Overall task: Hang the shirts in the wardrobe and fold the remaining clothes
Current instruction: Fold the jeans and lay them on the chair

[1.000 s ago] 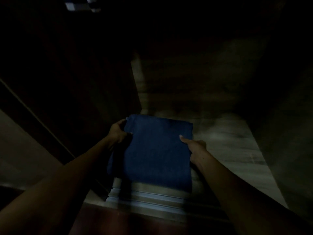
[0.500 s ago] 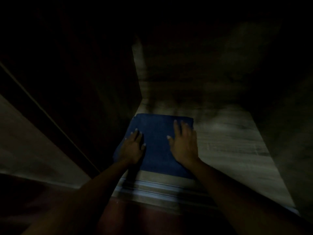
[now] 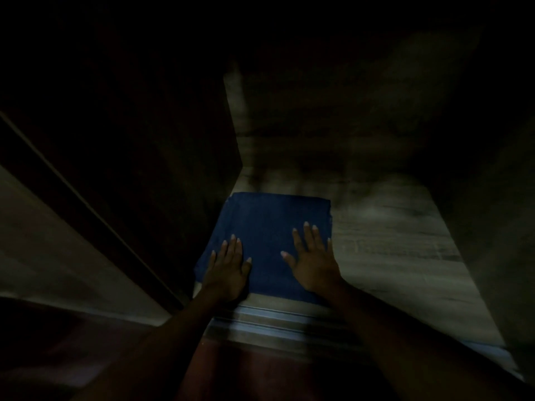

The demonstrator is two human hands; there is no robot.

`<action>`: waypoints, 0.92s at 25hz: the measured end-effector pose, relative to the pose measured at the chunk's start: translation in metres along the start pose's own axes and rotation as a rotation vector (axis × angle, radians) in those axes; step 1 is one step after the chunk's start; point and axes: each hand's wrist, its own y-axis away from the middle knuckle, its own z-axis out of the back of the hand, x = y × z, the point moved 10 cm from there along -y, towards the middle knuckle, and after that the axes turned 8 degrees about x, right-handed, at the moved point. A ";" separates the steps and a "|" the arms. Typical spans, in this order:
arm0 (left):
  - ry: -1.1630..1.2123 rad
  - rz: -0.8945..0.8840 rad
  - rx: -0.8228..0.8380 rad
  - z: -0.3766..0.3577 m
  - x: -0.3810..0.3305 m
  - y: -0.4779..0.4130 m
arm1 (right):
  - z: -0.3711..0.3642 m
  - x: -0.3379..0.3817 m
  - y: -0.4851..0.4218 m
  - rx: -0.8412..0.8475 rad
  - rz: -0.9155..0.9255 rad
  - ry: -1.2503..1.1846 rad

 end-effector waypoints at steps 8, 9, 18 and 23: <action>0.023 -0.002 -0.021 -0.008 0.005 -0.001 | -0.006 -0.001 -0.017 -0.006 0.020 0.001; 0.015 -0.004 -0.030 -0.004 0.009 -0.002 | -0.005 0.004 -0.019 -0.012 0.024 -0.014; 0.006 0.003 0.042 -0.005 0.015 -0.008 | -0.010 0.011 -0.016 0.050 0.007 -0.045; 0.116 0.012 0.170 -0.007 0.014 -0.018 | -0.001 0.029 0.006 -0.052 -0.089 0.069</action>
